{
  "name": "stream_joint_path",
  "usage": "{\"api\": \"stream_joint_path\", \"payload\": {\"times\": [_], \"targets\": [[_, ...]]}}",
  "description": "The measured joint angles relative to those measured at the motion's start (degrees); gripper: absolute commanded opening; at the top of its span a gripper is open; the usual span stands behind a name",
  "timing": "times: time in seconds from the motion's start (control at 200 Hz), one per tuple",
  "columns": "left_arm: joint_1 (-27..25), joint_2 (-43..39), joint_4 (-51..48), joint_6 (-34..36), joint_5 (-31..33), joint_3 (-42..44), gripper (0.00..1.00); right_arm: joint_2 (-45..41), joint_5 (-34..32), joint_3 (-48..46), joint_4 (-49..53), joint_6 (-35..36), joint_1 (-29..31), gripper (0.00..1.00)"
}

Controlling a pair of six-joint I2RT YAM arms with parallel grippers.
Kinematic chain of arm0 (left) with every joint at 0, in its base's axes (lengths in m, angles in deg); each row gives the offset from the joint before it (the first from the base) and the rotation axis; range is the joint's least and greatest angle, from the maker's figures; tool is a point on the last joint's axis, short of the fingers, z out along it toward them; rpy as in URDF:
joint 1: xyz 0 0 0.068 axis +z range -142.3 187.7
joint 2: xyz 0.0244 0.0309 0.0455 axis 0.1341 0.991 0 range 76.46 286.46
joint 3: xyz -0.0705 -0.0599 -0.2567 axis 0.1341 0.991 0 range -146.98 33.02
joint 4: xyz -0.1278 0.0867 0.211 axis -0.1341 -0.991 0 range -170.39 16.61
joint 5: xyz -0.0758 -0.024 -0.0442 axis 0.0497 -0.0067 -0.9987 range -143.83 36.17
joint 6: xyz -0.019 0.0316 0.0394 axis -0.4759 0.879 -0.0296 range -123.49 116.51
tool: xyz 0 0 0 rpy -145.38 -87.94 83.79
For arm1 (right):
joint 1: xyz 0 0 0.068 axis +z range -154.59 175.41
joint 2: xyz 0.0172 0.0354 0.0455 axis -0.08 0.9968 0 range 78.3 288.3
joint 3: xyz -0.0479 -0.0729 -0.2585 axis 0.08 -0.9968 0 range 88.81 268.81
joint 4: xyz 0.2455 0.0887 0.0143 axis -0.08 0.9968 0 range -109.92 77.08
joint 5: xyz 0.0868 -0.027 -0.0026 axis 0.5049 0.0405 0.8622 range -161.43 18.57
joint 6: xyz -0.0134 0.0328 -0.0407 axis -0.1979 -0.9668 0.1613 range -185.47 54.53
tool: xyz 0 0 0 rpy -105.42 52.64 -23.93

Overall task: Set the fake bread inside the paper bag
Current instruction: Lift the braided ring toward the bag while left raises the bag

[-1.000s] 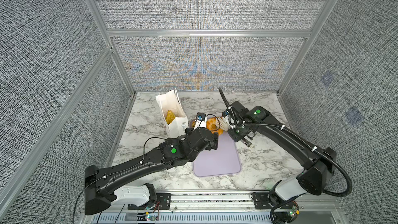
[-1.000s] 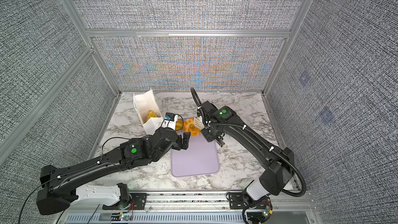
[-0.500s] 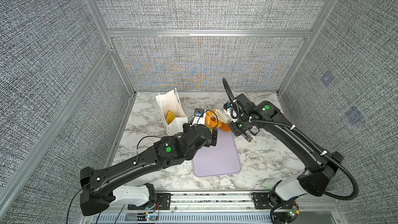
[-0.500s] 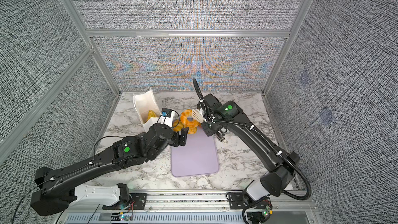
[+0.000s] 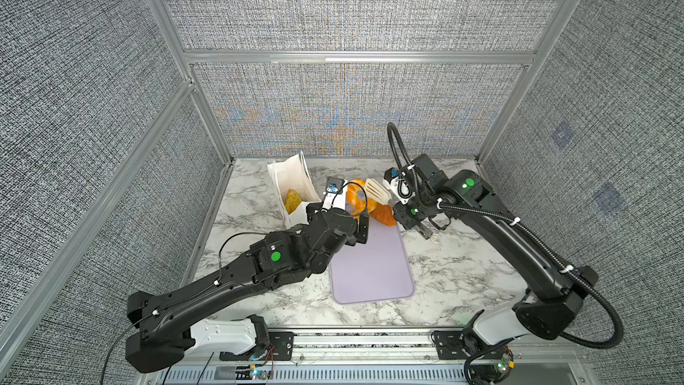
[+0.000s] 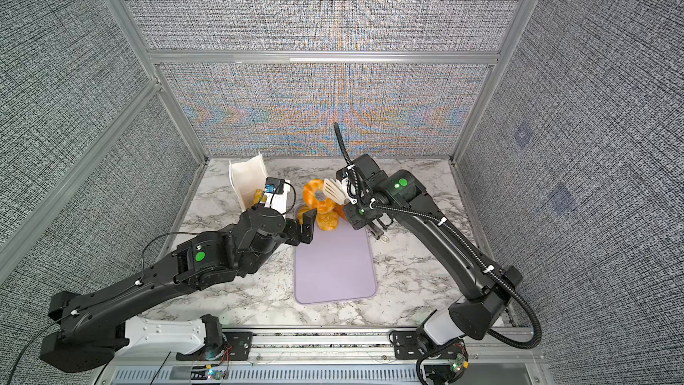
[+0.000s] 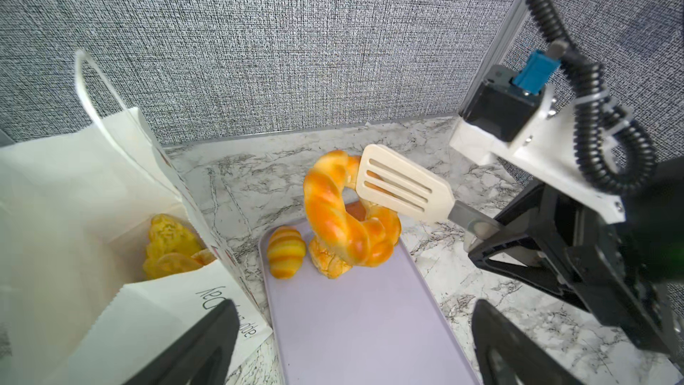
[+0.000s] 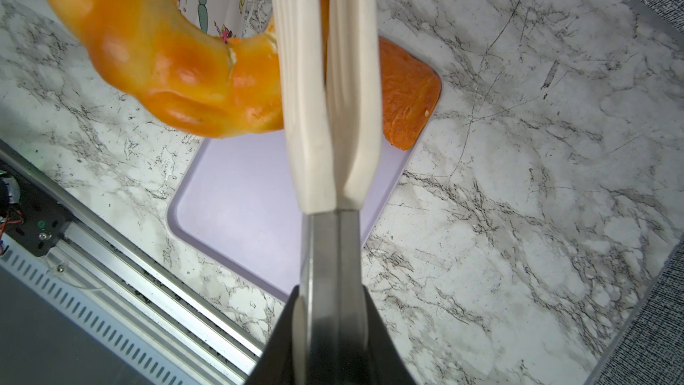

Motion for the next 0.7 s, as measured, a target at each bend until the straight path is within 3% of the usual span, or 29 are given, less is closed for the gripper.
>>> {"api": "stream_joint_path", "payload": {"times": [0.515, 0.7], "targets": [[0.28, -2.93, -4.02, 1.53, 7.10, -5.33, 0.99, 4.57, 0.92, 11.63, 0.04, -0.02, 1.88, 0.23], [2.89, -4.94, -6.67, 0.76, 8.81, -6.32, 0.99, 7.48, 0.85, 17.14, 0.02, -0.04, 3.63, 0.23]]}}
